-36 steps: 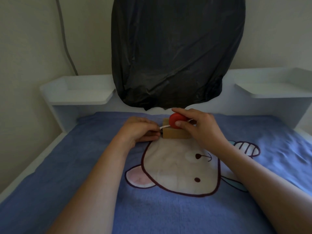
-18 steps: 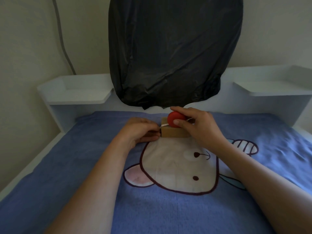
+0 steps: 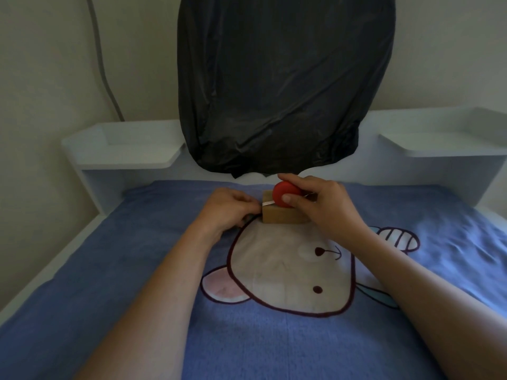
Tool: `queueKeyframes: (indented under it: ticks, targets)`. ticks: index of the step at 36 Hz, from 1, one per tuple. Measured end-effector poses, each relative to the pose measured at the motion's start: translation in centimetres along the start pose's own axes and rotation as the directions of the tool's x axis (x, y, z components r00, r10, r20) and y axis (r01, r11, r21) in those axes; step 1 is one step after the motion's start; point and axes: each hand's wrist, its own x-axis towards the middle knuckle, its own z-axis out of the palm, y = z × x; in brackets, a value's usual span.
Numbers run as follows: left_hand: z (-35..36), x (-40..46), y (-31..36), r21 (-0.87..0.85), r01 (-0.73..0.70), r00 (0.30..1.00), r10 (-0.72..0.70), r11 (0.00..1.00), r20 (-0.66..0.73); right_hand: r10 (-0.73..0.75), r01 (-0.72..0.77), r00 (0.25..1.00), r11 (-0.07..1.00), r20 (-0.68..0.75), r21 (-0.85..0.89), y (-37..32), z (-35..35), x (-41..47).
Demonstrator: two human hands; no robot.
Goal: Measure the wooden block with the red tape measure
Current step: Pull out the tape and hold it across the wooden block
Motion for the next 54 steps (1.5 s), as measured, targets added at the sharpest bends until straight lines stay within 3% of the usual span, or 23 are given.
queueKeyframes:
  ticks: [16, 26, 54]
  targets:
    - [0.5, 0.1, 0.5, -0.196, 0.083, 0.995, -0.091, 0.977, -0.03, -0.01, 0.009, 1.0, 0.999, -0.029, -0.044, -0.4, -0.3, -0.6]
    - [1.5, 0.4, 0.5, -0.125, 0.049, 0.988, -0.067, 0.991, -0.138, -0.013, 0.012, 1.0, 0.999, -0.025, -0.049, -0.3, -0.2, -0.7]
    - [1.4, 0.0, 1.0, -0.175, 0.127, 0.981, -0.15, 0.976, -0.125, -0.043, 0.042, 0.999, 0.997, -0.003, -0.065, 0.2, -1.3, -0.8]
